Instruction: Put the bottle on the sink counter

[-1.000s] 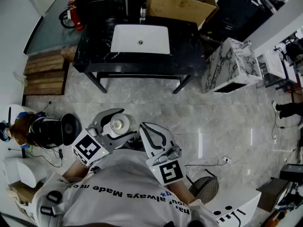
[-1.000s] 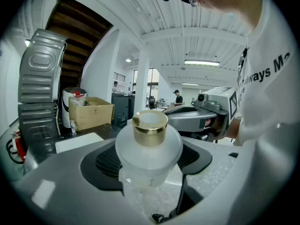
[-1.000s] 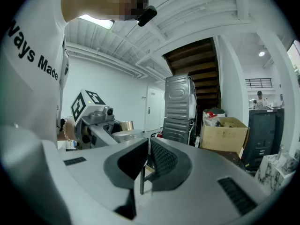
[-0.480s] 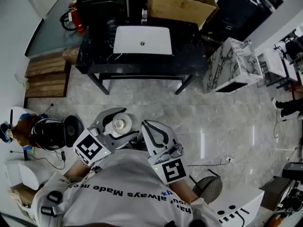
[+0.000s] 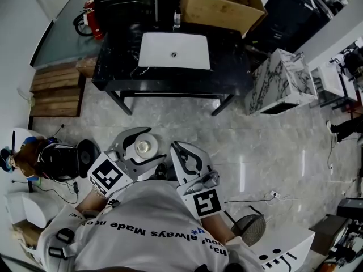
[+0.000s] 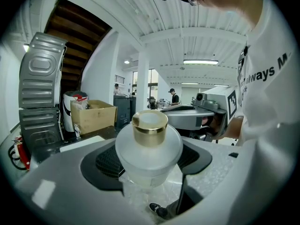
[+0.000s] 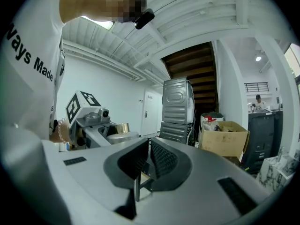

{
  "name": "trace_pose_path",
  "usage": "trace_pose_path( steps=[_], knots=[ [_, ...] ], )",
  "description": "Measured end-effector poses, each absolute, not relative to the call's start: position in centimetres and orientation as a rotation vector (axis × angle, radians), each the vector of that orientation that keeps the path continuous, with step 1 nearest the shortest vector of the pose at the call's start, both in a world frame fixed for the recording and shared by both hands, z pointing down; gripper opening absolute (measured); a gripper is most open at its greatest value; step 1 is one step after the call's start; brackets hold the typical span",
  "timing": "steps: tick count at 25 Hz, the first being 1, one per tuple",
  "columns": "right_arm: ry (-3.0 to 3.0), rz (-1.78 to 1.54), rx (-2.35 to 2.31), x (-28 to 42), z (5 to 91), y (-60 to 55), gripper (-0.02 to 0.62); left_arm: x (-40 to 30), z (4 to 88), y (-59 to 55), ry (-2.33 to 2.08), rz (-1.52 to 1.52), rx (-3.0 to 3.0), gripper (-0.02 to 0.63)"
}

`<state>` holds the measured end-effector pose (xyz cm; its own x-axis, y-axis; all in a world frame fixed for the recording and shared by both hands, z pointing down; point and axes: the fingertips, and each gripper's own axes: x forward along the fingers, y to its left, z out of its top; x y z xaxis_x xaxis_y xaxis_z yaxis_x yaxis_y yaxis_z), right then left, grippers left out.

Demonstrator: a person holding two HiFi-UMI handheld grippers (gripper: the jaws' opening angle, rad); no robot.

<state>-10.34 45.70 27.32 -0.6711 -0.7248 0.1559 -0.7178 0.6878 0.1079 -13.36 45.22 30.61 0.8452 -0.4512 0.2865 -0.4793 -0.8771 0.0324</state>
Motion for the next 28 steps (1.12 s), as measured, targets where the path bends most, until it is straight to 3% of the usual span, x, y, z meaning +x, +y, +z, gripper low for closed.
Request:
trace_pose_path(
  steps=[7, 28],
  knots=[
    [-2.709, -0.062, 1.176, -8.1, 27.4, 41.7, 0.018, -11.0, 30.8, 41.1, -0.737, 0.428, 2.932, 0.328],
    [-2.73, -0.026, 1.173, 7.3, 27.0, 28.4, 0.018, 3.8, 29.8, 27.5, -0.786, 0.412, 2.89, 0.328]
  ],
)
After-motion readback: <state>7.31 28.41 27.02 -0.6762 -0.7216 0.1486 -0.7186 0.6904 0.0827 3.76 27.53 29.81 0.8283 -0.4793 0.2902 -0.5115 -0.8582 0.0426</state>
